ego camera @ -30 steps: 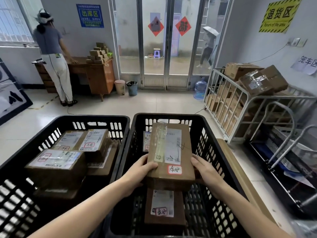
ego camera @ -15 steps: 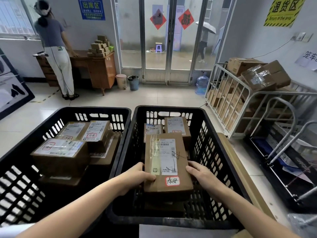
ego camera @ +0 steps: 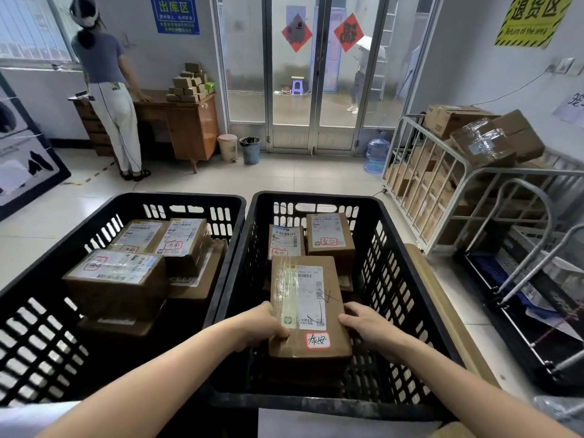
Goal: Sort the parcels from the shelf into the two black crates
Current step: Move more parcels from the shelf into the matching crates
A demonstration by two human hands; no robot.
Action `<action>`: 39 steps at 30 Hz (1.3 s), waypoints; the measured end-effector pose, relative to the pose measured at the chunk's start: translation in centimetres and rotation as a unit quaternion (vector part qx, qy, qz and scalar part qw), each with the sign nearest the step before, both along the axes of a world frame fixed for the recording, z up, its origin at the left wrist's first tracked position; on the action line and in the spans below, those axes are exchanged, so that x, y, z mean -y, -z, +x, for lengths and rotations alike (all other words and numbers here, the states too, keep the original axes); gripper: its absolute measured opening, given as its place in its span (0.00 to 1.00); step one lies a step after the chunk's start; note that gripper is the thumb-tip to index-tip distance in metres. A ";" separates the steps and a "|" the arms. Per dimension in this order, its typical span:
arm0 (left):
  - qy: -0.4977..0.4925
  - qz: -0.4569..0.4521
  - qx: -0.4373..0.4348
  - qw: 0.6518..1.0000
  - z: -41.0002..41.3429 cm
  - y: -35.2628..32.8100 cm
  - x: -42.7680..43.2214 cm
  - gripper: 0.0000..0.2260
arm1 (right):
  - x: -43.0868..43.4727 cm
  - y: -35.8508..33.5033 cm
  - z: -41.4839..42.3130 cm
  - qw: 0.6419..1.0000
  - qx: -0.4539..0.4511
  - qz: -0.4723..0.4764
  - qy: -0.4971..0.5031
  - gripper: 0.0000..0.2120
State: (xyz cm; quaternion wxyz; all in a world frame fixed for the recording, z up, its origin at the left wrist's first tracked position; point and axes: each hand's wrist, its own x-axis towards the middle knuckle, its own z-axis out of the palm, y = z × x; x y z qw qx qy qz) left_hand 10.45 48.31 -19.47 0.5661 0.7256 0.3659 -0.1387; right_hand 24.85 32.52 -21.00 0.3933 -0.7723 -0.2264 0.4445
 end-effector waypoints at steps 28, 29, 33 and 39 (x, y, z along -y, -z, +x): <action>-0.030 0.048 0.028 0.998 2.0 -0.4 -1.6 0.11 | -2.2 3.3 1.9 0.993 -0.092 -0.036 0.062 0.25; -0.023 0.044 0.027 0.998 2.1 -0.5 -1.5 0.11 | -2.2 3.1 1.8 0.994 -0.089 -0.031 0.062 0.25; -0.001 0.037 0.027 0.999 2.7 -0.8 -1.5 0.13 | -2.1 3.0 1.6 0.999 -0.032 -0.032 0.017 0.25; 0.013 0.049 0.008 0.999 2.9 -0.6 -1.3 0.11 | -1.6 2.4 1.5 0.999 -0.035 -0.020 -0.016 0.21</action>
